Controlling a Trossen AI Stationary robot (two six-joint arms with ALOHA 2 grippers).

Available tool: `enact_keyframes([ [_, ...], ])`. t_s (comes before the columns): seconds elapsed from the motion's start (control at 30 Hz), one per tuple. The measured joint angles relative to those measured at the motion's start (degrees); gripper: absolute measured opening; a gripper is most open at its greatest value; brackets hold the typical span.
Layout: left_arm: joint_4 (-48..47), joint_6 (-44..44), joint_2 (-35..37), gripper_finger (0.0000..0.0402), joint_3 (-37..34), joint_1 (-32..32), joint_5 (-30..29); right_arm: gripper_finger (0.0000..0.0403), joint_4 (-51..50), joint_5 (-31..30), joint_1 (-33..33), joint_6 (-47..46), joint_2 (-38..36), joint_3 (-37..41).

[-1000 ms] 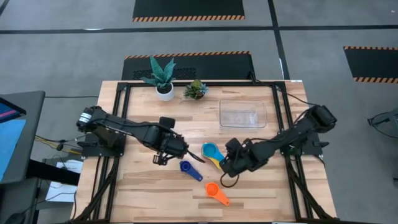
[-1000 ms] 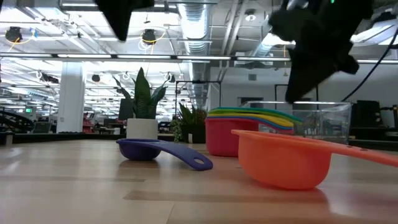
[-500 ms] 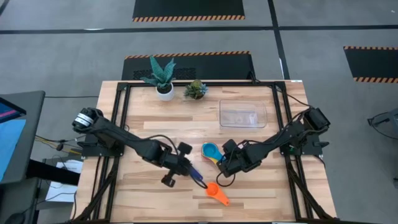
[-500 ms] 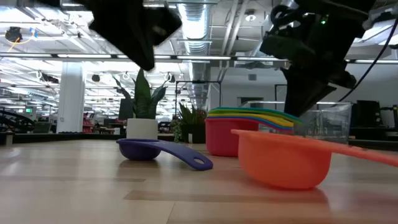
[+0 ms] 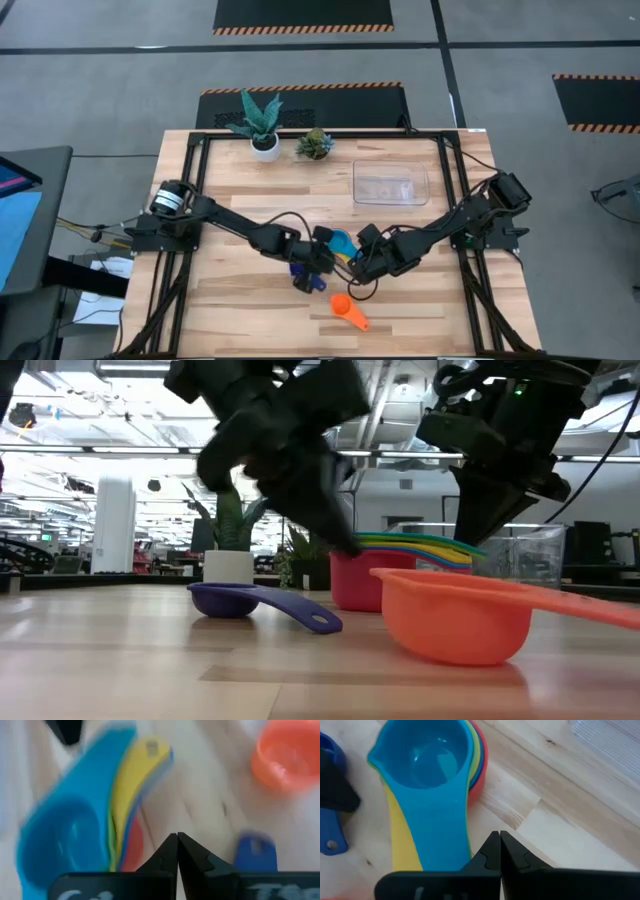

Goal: Nest measuring cups in basket
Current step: Stack the light blue measuring cup on top of the green measuring cup

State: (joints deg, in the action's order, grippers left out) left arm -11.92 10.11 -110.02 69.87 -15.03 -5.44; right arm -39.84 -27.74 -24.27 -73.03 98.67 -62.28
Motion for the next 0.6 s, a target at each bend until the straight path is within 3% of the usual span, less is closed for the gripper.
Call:
enact_keyframes([
  [0.6, 6.3, 0.2, -4.5, 0.0, 5.0, 0.6, -1.2, 0.0009, 6.3, 2.4, -0.1, 3.0, 0.0, 0.0],
])
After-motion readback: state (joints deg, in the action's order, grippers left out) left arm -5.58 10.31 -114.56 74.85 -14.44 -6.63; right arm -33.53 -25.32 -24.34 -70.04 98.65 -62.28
